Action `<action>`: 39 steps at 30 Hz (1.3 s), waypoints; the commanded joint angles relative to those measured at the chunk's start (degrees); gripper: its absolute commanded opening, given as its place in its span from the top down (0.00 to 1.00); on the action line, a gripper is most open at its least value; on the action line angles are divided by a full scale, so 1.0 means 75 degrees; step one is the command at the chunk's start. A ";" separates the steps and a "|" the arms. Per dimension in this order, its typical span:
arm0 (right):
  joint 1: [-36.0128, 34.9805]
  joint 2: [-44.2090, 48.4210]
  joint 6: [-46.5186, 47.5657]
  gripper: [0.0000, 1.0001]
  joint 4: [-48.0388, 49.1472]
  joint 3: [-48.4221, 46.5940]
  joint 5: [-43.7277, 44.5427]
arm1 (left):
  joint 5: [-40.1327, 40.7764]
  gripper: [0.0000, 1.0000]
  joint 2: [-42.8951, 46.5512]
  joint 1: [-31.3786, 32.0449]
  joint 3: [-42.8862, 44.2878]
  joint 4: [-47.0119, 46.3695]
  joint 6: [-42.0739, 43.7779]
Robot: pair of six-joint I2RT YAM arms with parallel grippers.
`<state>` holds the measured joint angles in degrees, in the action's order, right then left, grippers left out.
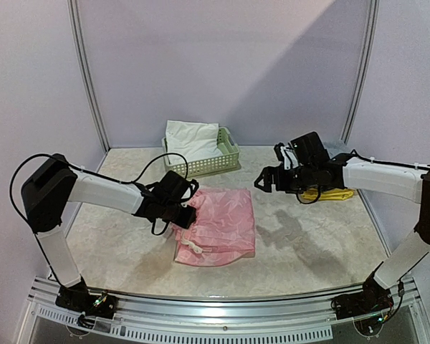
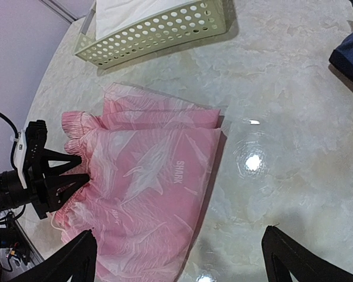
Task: Fold and stack the mixed laundry pile
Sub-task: Smooth out the square-folded shorts at the center of the board.
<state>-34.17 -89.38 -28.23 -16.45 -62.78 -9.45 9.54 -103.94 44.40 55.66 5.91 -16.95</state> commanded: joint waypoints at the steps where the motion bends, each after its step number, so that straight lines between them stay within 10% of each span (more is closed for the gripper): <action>1: 0.0132 -0.0115 -0.0060 0.01 0.0326 0.0129 0.0138 | 0.0048 0.58 0.0297 -0.0217 -0.0513 -0.0404 -0.0186; 39: 0.0156 -0.0123 -0.0508 0.01 0.0572 0.0584 -0.0438 | 0.0702 0.58 0.1771 0.0699 -0.2412 -0.1354 -0.0077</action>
<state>-33.30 -91.09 -32.10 -11.92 -58.98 -12.99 13.85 -90.02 48.66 39.57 -2.55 -16.32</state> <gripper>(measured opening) 0.989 0.418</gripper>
